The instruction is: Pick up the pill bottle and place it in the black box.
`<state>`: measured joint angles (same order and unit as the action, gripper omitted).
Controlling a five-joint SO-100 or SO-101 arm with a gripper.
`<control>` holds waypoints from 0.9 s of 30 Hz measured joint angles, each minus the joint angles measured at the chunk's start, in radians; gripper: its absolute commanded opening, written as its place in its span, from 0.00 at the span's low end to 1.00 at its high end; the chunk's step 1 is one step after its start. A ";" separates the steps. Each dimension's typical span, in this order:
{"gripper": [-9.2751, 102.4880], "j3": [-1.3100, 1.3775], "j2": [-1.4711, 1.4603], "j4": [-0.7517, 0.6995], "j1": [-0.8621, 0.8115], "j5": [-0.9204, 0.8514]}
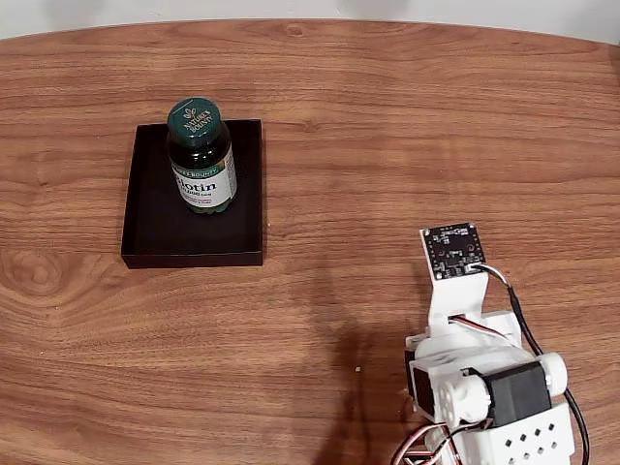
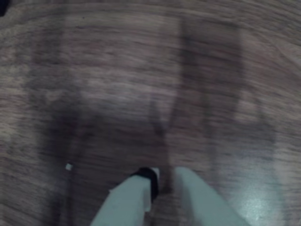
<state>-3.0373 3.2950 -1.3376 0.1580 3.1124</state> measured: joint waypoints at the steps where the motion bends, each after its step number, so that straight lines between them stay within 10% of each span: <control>1: 0.09 0.000 0.003 0.000 0.002 -0.005; 27: 0.09 0.008 0.040 -0.014 0.000 -0.084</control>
<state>-3.0296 3.3349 -1.3514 0.1580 3.0281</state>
